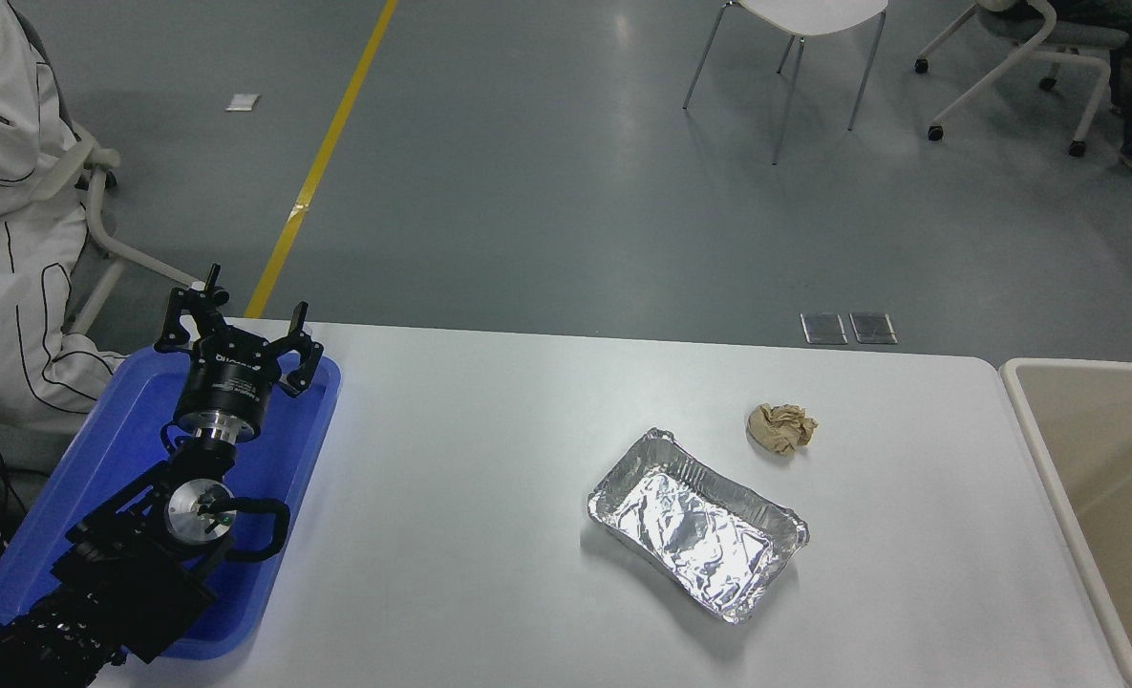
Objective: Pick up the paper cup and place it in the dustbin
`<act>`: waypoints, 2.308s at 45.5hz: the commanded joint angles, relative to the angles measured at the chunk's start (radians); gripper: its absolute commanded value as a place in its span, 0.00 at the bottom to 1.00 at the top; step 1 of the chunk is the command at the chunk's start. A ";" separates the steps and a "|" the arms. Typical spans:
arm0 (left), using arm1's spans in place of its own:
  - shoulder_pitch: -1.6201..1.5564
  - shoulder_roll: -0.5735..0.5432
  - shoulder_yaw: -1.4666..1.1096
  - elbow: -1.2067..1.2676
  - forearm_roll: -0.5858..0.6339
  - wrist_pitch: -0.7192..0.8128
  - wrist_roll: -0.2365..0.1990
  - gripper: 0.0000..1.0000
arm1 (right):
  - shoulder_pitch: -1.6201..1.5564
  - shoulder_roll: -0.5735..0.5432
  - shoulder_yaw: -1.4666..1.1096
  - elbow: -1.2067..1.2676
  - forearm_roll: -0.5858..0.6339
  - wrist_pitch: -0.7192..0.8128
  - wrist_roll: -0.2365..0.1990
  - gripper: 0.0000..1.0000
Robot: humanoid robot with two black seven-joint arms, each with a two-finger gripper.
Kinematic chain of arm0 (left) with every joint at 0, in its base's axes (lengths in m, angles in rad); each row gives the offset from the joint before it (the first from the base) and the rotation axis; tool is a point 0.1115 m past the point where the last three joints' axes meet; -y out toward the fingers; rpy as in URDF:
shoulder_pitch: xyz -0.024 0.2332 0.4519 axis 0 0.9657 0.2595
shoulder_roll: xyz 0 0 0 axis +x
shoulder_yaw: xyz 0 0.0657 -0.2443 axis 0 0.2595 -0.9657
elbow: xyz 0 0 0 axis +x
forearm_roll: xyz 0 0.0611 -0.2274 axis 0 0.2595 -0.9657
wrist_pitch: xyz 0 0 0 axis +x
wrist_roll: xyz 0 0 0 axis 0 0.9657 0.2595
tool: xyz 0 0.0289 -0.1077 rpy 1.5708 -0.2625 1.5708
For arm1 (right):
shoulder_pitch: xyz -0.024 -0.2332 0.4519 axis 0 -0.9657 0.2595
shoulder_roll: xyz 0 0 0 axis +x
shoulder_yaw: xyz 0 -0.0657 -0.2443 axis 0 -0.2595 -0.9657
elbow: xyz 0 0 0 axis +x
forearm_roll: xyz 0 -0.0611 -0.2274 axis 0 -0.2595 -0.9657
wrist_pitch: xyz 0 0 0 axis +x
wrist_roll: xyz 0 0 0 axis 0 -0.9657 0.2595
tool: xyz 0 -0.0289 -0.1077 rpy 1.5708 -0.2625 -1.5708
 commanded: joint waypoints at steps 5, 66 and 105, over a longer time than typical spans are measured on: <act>0.000 0.000 0.000 0.000 0.000 0.000 0.000 1.00 | 0.003 -0.002 0.041 0.009 0.000 -0.001 0.000 0.99; 0.000 0.000 0.000 0.000 0.000 0.000 0.000 1.00 | 0.954 -0.406 -0.722 0.963 -0.014 0.586 0.000 1.00; 0.002 0.001 0.000 0.002 0.000 0.002 0.000 1.00 | 1.663 0.202 -1.095 1.277 -0.023 0.895 0.003 1.00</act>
